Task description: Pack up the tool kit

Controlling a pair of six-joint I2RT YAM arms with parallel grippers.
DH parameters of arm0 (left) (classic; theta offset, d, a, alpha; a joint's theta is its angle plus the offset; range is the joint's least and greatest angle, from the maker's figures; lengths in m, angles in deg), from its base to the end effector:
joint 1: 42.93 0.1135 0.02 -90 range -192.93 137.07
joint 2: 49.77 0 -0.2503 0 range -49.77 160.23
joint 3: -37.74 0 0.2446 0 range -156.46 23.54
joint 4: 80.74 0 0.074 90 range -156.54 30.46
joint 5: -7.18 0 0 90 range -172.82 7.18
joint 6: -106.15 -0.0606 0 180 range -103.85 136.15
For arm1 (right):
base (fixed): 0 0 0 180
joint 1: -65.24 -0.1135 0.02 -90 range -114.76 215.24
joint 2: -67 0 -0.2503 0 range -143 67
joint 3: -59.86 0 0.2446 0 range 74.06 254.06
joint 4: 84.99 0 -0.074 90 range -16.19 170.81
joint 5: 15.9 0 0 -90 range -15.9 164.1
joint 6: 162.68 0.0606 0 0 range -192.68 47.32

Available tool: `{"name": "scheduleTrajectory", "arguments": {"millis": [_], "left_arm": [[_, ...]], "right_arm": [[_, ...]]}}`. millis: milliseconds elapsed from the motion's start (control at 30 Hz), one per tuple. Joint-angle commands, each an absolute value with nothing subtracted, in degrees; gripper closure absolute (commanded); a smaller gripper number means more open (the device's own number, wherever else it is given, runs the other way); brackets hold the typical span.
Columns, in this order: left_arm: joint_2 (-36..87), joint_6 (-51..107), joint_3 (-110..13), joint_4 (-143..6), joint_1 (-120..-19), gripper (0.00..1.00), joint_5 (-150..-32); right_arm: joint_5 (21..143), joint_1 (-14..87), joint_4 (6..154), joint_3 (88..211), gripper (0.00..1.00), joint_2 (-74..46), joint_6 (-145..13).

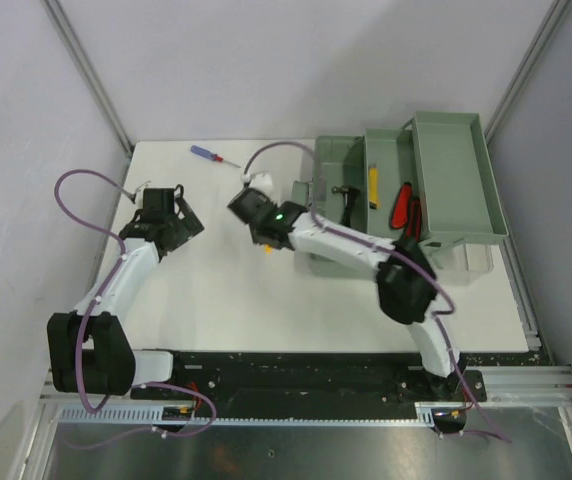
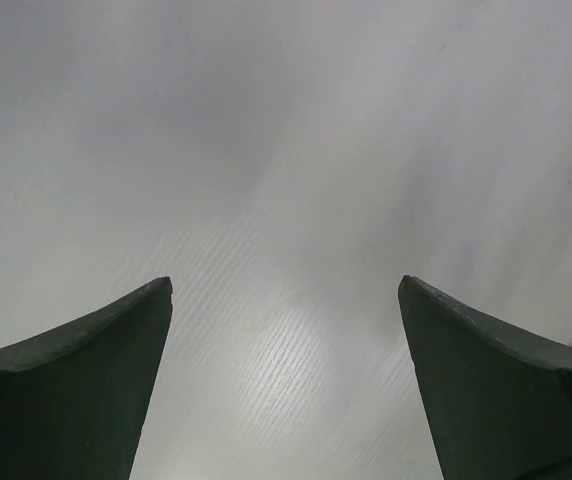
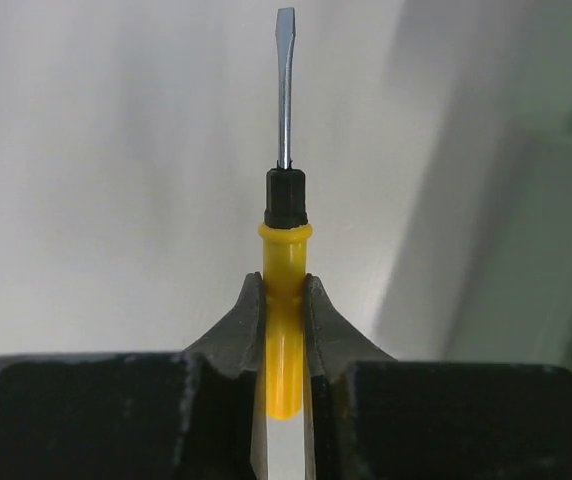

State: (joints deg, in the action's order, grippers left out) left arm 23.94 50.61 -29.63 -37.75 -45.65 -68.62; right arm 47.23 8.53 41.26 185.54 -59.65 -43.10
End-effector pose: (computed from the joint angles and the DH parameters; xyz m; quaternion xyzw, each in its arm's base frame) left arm 0.2798 0.0016 0.2261 -0.2958 0.8833 -0.0001 0.3638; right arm 0.2907 0.3928 0.2056 -0.1490 0.9176 0.0400 0.3665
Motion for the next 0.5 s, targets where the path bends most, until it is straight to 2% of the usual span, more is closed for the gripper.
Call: {"name": "scheduleTrajectory", "arguments": {"millis": [0,233,467], "left_arm": [[23.5,49.0,-30.7,-39.7,-45.3,0.00,-69.5],[23.4,47.9,-30.3,-41.1,-45.3,0.01,-71.6],[24.3,47.3,-30.3,-42.3,-45.4,0.01,-74.8]], "right_arm": [[40.0,14.3,47.9,181.3,1.00,-41.3,-49.6],[38.6,27.7,48.4,172.3,1.00,-24.9,-54.4],[43.2,40.6,53.8,161.1,1.00,-12.9,-64.7]]}}
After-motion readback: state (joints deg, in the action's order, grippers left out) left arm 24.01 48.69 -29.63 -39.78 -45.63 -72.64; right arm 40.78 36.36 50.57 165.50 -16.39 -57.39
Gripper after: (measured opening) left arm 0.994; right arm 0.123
